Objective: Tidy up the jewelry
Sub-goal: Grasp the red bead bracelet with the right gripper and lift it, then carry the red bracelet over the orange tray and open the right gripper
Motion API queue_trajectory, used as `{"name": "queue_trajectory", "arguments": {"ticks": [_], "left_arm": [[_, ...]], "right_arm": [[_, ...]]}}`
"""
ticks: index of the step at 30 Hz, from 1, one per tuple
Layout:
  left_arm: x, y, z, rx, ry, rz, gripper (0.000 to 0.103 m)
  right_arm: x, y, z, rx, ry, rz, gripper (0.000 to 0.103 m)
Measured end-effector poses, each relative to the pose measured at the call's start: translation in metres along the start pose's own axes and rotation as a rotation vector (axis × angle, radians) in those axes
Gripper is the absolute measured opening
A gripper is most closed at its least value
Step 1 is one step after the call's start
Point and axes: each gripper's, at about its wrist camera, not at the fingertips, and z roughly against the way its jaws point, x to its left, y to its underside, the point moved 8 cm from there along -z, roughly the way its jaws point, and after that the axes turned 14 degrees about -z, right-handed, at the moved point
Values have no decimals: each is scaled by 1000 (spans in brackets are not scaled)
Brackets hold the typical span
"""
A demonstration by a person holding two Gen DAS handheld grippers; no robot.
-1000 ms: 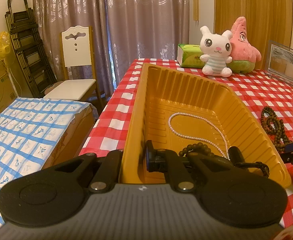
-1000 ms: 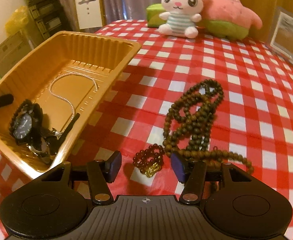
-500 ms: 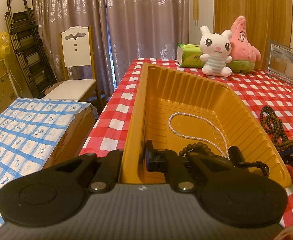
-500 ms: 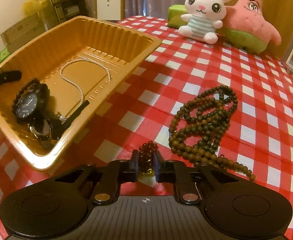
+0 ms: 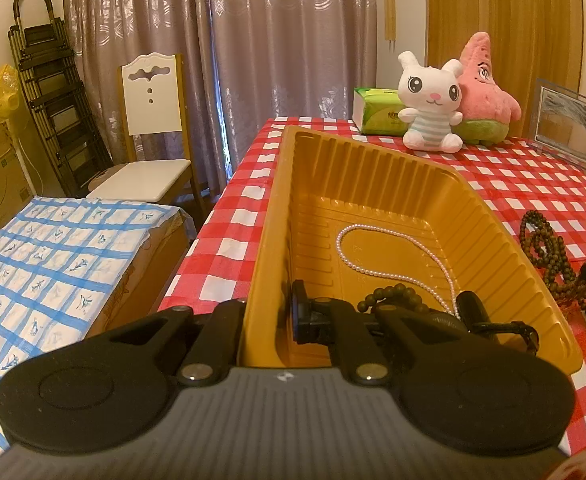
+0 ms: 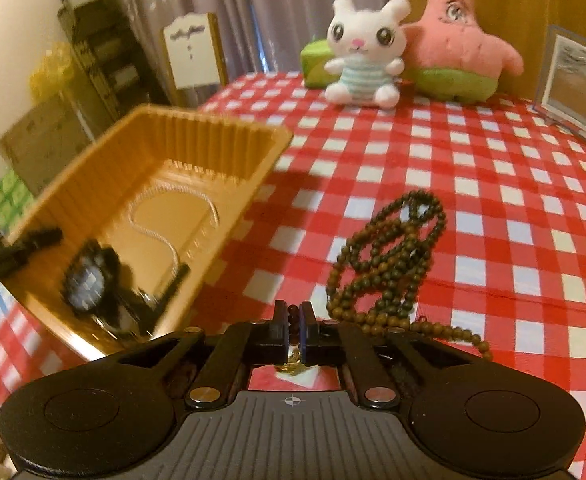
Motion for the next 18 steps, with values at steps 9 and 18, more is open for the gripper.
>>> {"name": "queue_trajectory", "arguments": {"ticks": [9,18], "left_arm": [[-3,-1,0,1,-2,-11,7],[-4,-3,2,-1,1,-14,6]], "right_arm": [[43,-33,43,-60,-101,-37,5],[95,-44,21,-40,-212,-73,5]]}}
